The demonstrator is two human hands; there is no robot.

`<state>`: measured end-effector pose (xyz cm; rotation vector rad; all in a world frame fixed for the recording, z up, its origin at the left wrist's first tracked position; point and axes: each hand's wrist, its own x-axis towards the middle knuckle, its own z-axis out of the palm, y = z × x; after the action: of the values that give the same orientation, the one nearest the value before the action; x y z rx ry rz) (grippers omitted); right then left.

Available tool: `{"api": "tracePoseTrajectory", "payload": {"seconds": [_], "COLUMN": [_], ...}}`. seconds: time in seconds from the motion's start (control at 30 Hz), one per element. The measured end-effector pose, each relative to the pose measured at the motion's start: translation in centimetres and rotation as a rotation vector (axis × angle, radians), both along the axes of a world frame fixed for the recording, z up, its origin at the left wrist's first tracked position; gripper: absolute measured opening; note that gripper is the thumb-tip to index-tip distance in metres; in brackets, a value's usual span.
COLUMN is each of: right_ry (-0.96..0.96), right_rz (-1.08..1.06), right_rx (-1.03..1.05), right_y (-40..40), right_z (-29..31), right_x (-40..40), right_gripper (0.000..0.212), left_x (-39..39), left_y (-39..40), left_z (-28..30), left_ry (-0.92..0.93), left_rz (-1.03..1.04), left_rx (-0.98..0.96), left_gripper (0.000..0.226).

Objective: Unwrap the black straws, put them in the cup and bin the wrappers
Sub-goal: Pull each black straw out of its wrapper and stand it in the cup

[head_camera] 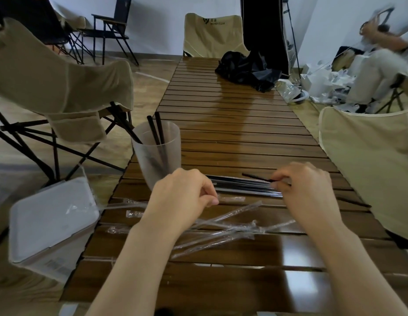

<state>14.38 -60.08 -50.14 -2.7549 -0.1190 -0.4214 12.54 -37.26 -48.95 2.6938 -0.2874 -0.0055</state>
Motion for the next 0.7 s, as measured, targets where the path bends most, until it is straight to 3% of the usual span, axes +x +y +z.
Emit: {"api": "tracePoseTrajectory", "payload": {"seconds": [0.17,0.3,0.4,0.53,0.63,0.7], "right_ry": [-0.094,-0.099,-0.113,-0.125,-0.168,-0.197], "right_rz": [-0.039,0.08,0.117,0.167,0.223,0.255], "right_rx": [0.06,0.049,0.044,0.124,0.219,0.246], "right_y": [0.2,2.4,3.0,3.1,3.6,4.0], "right_z": [0.0,0.2,0.3,0.2,0.4,0.5], "right_x": [0.1,-0.1,0.0,0.0,0.0,-0.1], "right_gripper": [0.008,0.007,0.007,0.008,0.009,0.008], "left_x": [0.1,-0.4,-0.2,0.1,-0.3,-0.6], "left_y": [-1.2,-3.1,-2.9,-2.4,-3.0,-3.8], "left_z": [-0.5,-1.2,-1.3,-0.9,-0.8,-0.7], "left_ry": [0.079,0.117,0.033,-0.142,-0.111,-0.099], "left_rz": [-0.043,-0.093,0.0,0.152,0.239,0.265], "left_rx": [0.045,-0.033,-0.273,-0.604,-0.912,-1.019], "left_gripper": [0.016,0.046,0.048,0.022,0.012,0.01]}}
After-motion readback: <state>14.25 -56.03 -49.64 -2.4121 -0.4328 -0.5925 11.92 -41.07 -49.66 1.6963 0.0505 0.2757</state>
